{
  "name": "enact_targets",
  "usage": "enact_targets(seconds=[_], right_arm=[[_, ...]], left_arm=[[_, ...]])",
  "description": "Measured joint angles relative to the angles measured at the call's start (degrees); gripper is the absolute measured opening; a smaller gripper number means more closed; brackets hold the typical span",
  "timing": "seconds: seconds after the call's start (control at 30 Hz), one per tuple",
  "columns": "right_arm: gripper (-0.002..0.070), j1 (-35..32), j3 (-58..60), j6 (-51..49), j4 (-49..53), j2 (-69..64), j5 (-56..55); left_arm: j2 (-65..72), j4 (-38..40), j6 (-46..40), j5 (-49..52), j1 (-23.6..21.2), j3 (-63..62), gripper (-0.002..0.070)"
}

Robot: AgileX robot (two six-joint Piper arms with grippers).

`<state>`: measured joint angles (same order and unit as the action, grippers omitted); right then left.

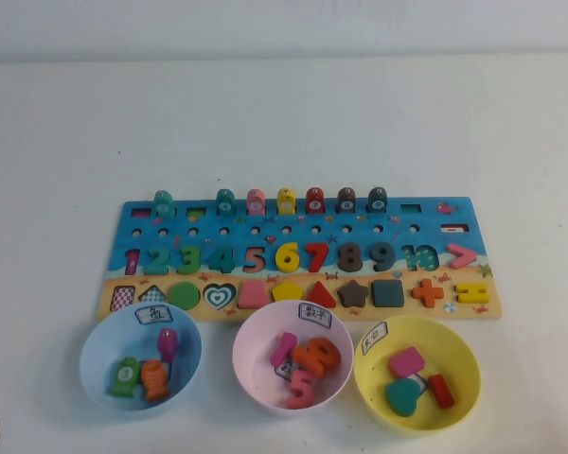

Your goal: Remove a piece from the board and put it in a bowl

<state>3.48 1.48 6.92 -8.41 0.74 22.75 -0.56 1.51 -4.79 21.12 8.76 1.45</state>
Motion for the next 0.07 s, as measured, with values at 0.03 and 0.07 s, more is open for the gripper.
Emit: enact_targets(seconds=[0.03,0.07], right_arm=[[-0.0017,0.0,0.0,0.0,0.0,0.0,0.0],[-0.0017,0.0,0.0,0.0,0.0,0.0,0.0]], left_arm=[[0.0,0.0,0.0,0.0,0.0,0.0,-0.0005],[0.0,0.0,0.0,0.0,0.0,0.0,-0.0005]])
